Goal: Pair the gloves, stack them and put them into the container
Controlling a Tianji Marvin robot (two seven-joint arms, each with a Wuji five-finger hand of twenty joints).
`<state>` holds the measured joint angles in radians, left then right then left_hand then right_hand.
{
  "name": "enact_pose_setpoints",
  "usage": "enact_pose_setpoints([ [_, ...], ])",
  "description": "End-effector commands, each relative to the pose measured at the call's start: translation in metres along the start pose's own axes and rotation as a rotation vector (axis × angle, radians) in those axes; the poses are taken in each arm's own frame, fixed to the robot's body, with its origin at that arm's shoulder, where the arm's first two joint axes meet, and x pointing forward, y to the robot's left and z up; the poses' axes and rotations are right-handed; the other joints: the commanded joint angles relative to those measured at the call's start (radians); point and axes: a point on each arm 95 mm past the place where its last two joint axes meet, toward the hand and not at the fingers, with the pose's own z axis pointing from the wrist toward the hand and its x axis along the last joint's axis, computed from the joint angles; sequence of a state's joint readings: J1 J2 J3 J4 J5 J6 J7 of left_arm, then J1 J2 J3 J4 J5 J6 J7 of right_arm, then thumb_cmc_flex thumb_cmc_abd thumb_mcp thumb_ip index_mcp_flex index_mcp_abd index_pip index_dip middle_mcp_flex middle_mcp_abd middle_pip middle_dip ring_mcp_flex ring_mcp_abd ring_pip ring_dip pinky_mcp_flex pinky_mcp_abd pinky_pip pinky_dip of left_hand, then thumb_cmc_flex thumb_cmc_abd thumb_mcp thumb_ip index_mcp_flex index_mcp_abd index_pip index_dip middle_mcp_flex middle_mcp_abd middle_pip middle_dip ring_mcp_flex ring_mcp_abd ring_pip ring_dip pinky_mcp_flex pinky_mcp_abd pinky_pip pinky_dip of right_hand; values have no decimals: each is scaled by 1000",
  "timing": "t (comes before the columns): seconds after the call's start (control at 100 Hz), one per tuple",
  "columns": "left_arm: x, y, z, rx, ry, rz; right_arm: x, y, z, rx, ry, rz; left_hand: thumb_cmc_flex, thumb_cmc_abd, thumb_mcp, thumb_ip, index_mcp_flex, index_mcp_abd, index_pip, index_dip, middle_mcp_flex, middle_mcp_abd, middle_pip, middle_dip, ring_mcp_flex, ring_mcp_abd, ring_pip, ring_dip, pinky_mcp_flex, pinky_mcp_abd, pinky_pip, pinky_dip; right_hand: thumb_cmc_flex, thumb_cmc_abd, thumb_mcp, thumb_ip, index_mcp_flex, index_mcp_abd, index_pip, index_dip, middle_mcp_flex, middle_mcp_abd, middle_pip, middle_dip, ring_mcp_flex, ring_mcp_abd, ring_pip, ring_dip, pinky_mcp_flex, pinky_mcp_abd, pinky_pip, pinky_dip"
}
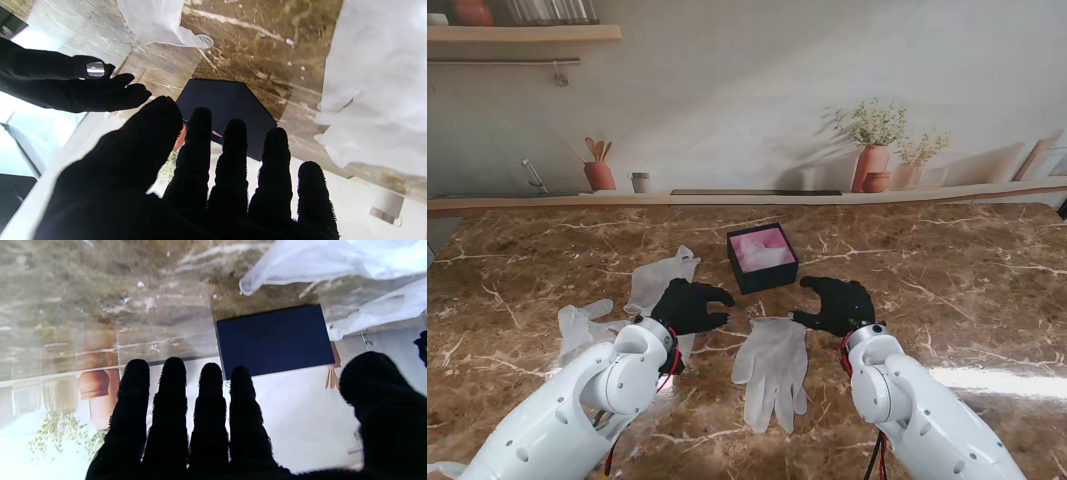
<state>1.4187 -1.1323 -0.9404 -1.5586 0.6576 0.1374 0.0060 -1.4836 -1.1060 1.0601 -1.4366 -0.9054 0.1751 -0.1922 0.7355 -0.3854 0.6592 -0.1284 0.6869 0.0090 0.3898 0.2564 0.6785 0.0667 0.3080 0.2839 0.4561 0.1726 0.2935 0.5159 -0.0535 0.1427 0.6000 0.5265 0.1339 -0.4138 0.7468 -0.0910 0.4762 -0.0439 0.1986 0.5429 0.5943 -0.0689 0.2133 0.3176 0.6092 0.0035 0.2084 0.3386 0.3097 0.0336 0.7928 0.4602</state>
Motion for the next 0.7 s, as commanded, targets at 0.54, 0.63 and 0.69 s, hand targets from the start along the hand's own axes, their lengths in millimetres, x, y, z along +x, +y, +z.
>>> enact_pose_setpoints([
  [0.54, -61, -50, -44, -287, 105, 333, -3, 17, -37, -111, 3, 6, -149, -167, -29, 21, -179, -57, 234, 284, -208, -44, -10, 132, -219, -71, -77, 79, -43, -24, -373, 157, -15, -19, 2, 53, 4, 7, 17, -26, 18, 9, -6, -41, 0, -19, -17, -51, 6, -19, -24, -63],
  [0.63, -70, -47, -56, -316, 108, 362, -5, 18, -38, -110, -2, 7, -150, -173, -32, 21, -205, -92, 237, 309, -242, -47, -25, 128, -252, -78, -98, 70, -38, -34, -416, 147, -14, -20, 3, 53, 6, 5, 19, -27, 20, 8, -6, -41, 3, -19, -16, -50, 8, -14, -18, -63],
  [0.69, -75, -47, -64, -334, 109, 386, -7, 17, -38, -102, -9, 7, -149, -176, -31, 22, -216, -109, 225, 316, -262, -63, -33, 123, -270, -85, -110, 61, -28, -40, -445, 122, -11, -22, 5, 53, 5, 7, 19, -28, 17, 10, -7, -41, 1, -18, -17, -50, 7, -12, -16, -63],
])
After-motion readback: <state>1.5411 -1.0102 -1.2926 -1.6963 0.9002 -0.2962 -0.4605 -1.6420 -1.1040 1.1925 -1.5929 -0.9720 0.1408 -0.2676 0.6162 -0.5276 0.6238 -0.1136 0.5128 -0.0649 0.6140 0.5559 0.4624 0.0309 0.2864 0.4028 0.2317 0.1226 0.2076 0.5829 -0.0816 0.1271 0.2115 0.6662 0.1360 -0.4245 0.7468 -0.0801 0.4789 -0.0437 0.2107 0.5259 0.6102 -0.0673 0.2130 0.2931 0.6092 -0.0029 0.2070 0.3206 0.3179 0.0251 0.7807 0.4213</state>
